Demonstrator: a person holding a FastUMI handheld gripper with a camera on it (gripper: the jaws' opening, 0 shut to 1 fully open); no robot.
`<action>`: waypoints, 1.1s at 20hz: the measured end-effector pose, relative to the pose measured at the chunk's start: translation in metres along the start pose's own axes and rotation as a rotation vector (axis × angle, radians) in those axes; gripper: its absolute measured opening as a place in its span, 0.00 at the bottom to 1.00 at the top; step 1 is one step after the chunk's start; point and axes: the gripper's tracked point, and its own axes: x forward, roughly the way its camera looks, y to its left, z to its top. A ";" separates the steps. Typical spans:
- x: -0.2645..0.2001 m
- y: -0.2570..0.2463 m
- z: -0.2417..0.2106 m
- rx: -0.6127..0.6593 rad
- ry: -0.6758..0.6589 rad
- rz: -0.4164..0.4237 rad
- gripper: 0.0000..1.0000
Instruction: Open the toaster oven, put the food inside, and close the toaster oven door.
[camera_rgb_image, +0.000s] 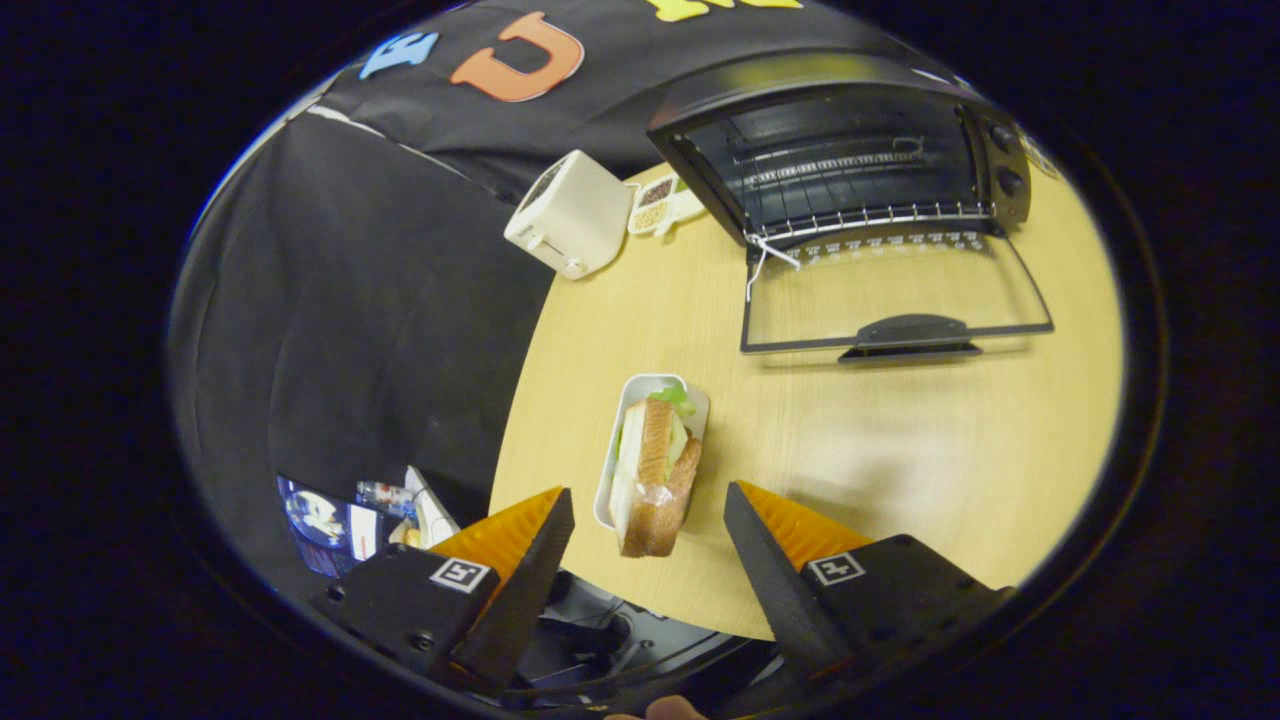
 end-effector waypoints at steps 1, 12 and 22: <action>0.009 -0.001 -0.001 0.050 0.029 0.012 0.97; 0.041 0.005 -0.005 0.234 0.199 0.115 0.42; -0.023 0.027 0.019 0.263 0.085 0.235 0.33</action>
